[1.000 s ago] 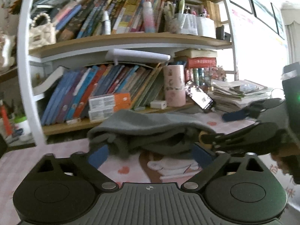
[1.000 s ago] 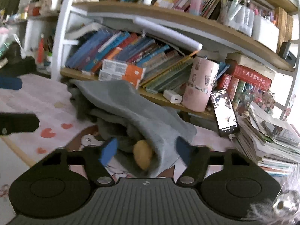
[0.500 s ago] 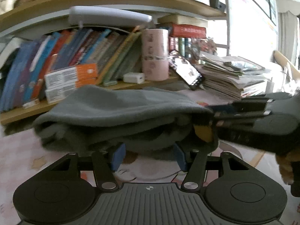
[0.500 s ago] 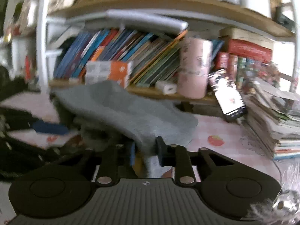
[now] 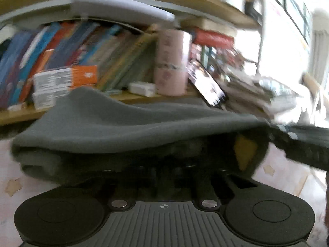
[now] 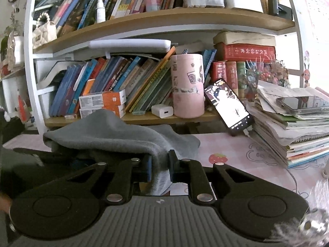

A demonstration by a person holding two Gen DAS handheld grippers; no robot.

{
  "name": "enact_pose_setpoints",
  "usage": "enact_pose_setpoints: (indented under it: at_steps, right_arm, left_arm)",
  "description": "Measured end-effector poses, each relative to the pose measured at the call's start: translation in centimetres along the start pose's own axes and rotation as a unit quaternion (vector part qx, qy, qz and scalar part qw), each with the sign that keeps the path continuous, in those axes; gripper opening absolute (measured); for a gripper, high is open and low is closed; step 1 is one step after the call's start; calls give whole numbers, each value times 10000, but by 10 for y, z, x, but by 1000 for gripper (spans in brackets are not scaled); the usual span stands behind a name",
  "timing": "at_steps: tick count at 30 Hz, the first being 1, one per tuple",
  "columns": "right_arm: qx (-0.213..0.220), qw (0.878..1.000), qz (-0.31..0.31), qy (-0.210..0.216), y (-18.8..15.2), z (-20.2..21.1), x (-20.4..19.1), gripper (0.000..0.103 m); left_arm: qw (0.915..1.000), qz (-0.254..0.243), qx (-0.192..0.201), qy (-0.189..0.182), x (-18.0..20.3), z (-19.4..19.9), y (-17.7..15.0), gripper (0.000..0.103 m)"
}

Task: Fold clothes
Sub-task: 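Lift the grey sweatshirt with both grippers and shake it open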

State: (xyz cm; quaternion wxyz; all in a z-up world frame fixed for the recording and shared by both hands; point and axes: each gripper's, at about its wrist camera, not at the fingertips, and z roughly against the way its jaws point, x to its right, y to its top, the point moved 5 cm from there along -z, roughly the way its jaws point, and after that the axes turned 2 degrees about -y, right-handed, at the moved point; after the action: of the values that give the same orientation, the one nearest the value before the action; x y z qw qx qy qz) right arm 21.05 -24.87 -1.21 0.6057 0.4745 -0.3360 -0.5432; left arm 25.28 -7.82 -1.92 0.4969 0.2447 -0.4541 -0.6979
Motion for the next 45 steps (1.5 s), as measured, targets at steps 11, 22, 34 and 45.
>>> enact_pose_setpoints:
  at_steps: [11, 22, 34, 45]
  right_arm:
    - [-527, 9829, -381, 1722, -13, 30, -54, 10]
    - [-1495, 9427, -539, 2934, -44, 45, -98, 7]
    - [-1772, 9265, -564, 3271, -59, 50, -112, 49]
    - [-1690, 9424, -685, 2804, -51, 6, -108, 25]
  left_arm:
    - [9770, -413, 1762, 1127, -33, 152, 108, 0]
    - [9647, -350, 1224, 2304, -87, 175, 111, 6]
    - [9796, -800, -69, 1842, -66, 216, -1, 83]
    - [9775, 1326, -751, 1457, -125, 173, -21, 14]
